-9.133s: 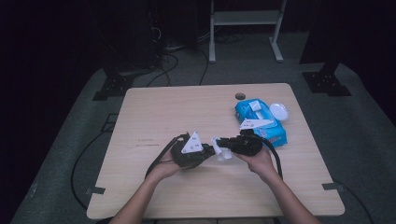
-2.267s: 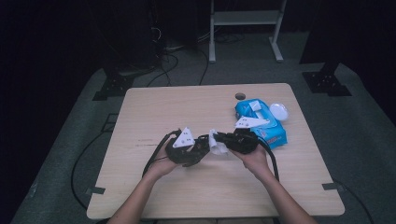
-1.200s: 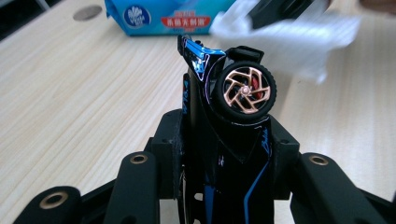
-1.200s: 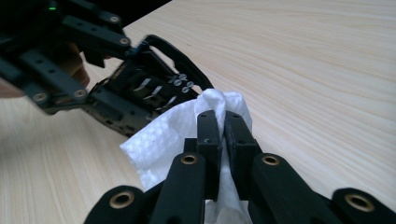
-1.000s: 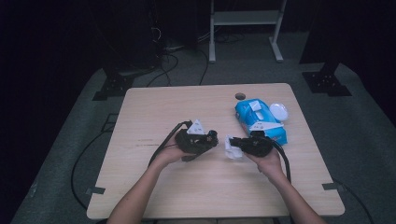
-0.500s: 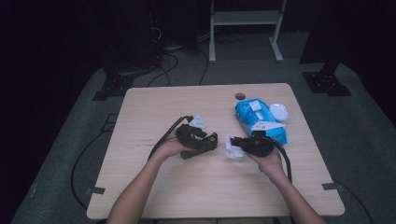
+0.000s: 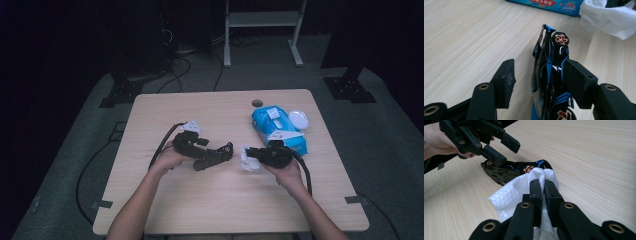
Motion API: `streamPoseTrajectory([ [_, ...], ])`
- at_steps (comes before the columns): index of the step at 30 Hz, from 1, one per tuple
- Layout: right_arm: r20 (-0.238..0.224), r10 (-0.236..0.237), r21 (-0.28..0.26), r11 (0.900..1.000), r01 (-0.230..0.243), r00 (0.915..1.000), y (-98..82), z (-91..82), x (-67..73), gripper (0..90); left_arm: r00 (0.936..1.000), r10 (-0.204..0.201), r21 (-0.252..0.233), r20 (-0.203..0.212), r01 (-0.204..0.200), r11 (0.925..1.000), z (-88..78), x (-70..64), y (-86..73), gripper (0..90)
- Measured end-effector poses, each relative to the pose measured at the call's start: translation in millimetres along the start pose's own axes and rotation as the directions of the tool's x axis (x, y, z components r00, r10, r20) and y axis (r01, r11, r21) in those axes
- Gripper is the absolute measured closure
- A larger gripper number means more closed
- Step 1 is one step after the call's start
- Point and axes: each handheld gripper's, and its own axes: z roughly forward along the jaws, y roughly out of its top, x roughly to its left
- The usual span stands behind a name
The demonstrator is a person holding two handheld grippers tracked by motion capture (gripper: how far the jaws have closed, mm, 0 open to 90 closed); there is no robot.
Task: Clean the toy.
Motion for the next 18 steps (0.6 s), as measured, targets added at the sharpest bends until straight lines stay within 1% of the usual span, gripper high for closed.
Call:
streamPoseTrajectory([
  [1, 0.0, -0.002, 0.001, 1.0, 0.002, 1.0, -0.2, 0.6, 0.3, 85.6, 1.0, -0.008, -0.003, 0.002, 0.008, 1.0, 0.0, 0.3, -0.6, 41.5],
  [3, -0.001, -0.004, 0.005, 1.0, 0.004, 1.0, -0.5, 1.2, 0.4, 85.6, 1.0, -0.01, -0.008, -0.001, 0.01, 0.9999, -0.1, 0.6, -1.6, 40.3],
  [7, -0.002, -0.003, 0.01, 1.0, 0.003, 1.0, -0.9, 1.6, 0.6, 85.6, 0.9999, 0.007, -0.015, -0.009, -0.007, 0.9999, -0.1, -3.0, -2.8, 37.4],
  [10, -0.006, -0.004, 0.019, 1.0, 0.004, 1.0, -1.6, 2.8, 0.7, 85.6, 0.9992, 0.039, -0.01, -0.008, -0.039, 0.9992, 0.4, -9.3, -2.7, 36.9],
  [13, -0.004, -0.013, 0.028, 1.0, 0.013, 0.9999, -2.3, 4.9, 1.9, 85.6, 0.9967, 0.08, 0.005, -0.012, -0.08, 0.9968, 2.0, -18.5, -1.7, 35.8],
  [16, -0.004, -0.016, 0.034, 0.999, 0.016, 0.9999, -2.4, 5.7, 2.5, 85.5, 0.9948, 0.101, 0.02, -0.002, -0.101, 0.9947, 5.1, -25.4, -1.3, 35.0],
  [17, -0.004, -0.018, 0.033, 0.999, 0.018, 0.9998, -2.5, 5.8, 2.5, 85.5, 0.9939, 0.11, 0.024, -0.003, -0.11, 0.9936, 6.2, -27.6, -0.9, 34.4],
  [18, -0.004, -0.017, 0.035, 0.999, 0.017, 0.9998, -2.5, 5.7, 2.5, 85.5, 0.9917, 0.128, 0.031, -0.011, -0.128, 0.9913, 6.8, -29.6, -0.7, 34.5],
])
